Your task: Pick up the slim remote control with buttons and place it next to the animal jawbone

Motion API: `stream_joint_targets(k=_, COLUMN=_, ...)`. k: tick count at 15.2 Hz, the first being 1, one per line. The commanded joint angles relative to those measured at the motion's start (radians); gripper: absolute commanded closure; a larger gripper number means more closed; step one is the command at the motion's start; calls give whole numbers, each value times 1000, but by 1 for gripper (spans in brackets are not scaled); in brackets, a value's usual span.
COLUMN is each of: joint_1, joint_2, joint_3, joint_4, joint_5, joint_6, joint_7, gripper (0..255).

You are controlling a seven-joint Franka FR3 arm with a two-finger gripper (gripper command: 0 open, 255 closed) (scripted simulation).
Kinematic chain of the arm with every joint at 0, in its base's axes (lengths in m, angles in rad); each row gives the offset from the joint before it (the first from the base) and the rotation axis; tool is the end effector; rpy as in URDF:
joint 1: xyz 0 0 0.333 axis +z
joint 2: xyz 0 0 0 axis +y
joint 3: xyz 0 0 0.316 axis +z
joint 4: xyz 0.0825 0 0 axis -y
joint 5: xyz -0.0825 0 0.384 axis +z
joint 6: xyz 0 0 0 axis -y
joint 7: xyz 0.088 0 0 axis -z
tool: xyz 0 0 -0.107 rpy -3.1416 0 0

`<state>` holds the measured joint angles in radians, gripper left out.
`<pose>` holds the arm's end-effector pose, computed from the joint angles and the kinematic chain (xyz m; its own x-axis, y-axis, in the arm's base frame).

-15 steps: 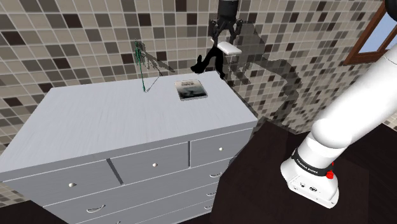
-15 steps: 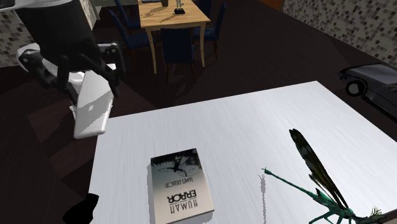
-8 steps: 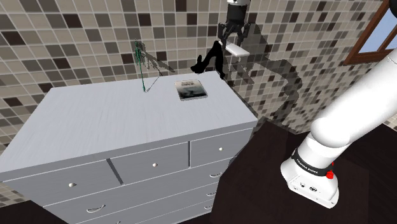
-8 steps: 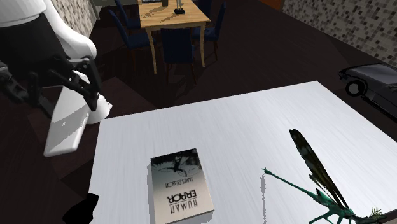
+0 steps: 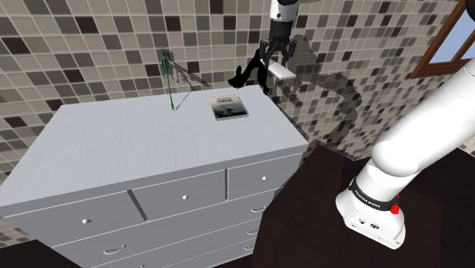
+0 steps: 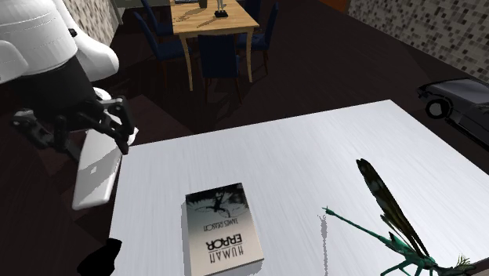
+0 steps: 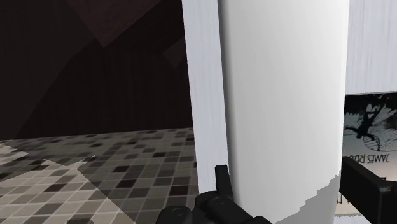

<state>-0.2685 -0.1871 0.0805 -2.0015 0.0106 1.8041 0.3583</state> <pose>0.4936 -0.0906 0.5380 0.8523 -0.5229 -0.0085 -0.5229 -0.8524 0.0082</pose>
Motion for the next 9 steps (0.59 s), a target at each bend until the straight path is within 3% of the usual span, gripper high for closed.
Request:
stream_joint_targets(k=1, joint_1=0, joint_2=-1, joint_3=1, joint_4=-26, joint_5=0, joint_6=26, joint_7=1, gripper=255)
stream_joint_targets(k=9, joint_1=1, joint_2=14, joint_3=2, joint_4=-119, joint_5=0, joint_6=133, joint_7=2, gripper=255)
